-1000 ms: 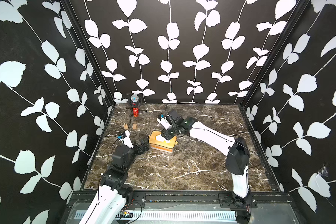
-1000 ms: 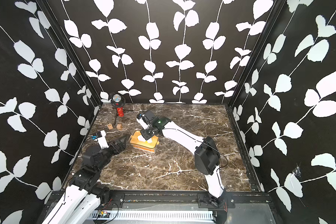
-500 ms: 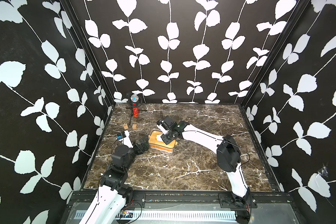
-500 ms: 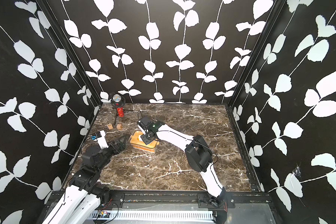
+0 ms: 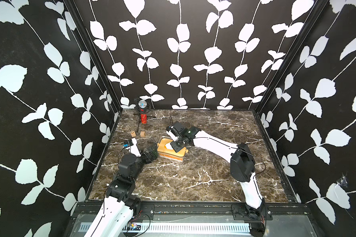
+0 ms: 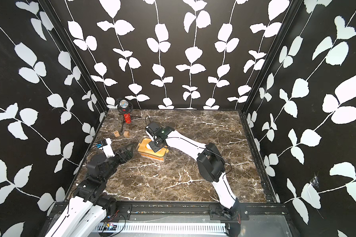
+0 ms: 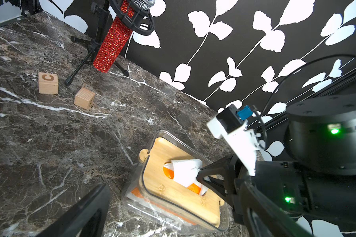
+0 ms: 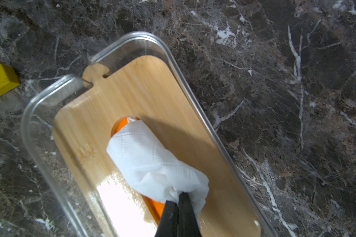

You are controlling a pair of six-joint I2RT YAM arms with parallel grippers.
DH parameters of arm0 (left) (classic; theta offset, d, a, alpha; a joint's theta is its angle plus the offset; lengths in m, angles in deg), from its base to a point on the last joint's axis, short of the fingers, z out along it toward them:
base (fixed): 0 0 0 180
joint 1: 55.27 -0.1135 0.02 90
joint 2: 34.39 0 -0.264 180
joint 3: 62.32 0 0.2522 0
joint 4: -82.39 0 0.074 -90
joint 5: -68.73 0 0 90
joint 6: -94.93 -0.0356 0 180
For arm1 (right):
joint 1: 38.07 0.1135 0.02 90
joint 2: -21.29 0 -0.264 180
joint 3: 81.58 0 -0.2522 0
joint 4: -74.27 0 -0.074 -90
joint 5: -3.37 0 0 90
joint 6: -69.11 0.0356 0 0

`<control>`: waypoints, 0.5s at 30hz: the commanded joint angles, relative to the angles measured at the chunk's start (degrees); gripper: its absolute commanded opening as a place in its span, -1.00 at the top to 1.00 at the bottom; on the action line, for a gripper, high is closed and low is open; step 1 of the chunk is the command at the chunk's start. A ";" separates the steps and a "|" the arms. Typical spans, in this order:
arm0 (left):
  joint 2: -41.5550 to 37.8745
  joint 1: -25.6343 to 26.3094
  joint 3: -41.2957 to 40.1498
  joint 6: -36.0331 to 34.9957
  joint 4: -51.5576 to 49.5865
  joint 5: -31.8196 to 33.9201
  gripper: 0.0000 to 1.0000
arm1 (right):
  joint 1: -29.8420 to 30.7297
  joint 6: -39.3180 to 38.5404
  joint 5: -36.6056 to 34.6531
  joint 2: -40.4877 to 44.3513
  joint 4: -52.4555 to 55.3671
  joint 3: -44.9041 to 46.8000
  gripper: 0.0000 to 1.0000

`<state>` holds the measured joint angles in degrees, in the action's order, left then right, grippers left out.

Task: Put the tissue paper into the tissue box
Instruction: Pull the paper towel from the tissue box.

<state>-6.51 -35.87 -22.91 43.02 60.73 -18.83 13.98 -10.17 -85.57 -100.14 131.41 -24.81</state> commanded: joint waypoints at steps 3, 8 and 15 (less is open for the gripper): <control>-0.28 -0.33 -0.80 -0.44 0.08 -0.07 -0.97 | -0.61 -0.62 5.25 1.97 5.44 -7.77 1.00; -0.28 -0.33 -0.96 -0.49 0.14 -0.20 -0.97 | -1.83 -0.01 8.57 0.41 9.41 -12.07 1.00; -0.28 -0.34 -0.82 -0.71 0.39 -0.33 -0.97 | -3.92 2.00 12.42 1.04 9.90 -13.05 0.54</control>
<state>-6.51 -35.87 -23.21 43.02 60.73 -18.85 10.86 -9.51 -75.67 -100.14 139.97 -35.32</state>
